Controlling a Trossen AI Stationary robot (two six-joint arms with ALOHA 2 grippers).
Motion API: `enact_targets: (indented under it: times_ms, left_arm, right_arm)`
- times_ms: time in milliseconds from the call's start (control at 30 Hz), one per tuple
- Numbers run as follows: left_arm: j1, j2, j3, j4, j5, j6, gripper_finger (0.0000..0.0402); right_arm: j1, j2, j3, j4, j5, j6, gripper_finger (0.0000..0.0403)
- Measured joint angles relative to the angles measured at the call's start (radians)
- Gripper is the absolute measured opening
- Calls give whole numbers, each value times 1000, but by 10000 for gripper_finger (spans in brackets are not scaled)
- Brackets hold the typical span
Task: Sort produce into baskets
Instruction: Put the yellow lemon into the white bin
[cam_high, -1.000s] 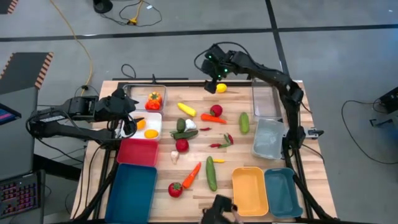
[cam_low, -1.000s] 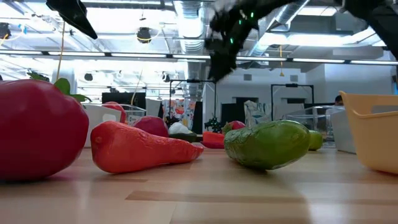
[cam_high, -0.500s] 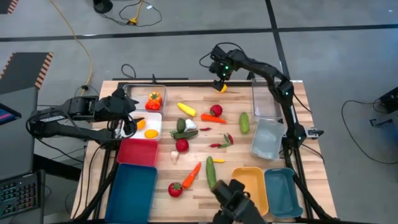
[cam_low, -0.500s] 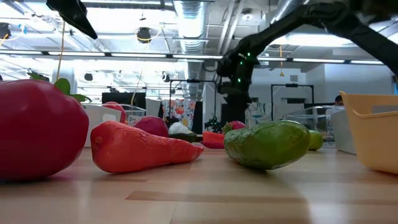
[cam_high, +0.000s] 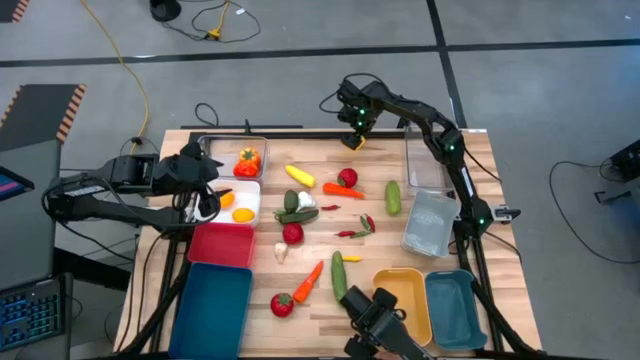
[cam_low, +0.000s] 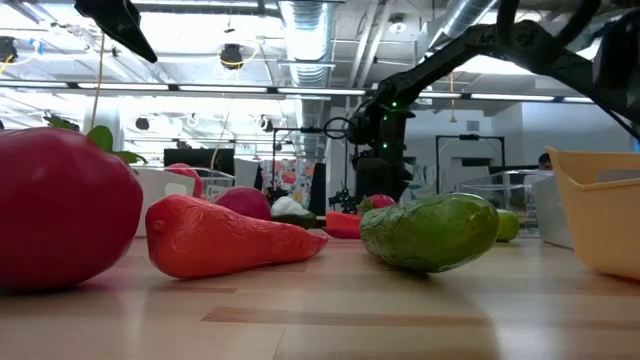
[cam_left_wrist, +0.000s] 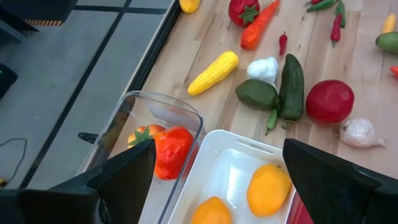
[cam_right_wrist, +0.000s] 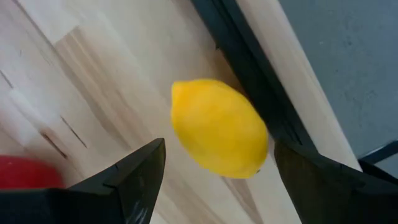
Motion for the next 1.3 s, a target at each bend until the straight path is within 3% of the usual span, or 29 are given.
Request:
enact_targets:
  times_ms: [967, 1300]
  left_arm:
    - [0, 0, 0, 0, 0, 0, 338]
    - [0, 0, 0, 0, -1, 0, 338]
  right_arm:
    - [43, 64, -1, -15, 50, -7, 325]
    - [48, 64, -1, -19, 49, -7, 259]
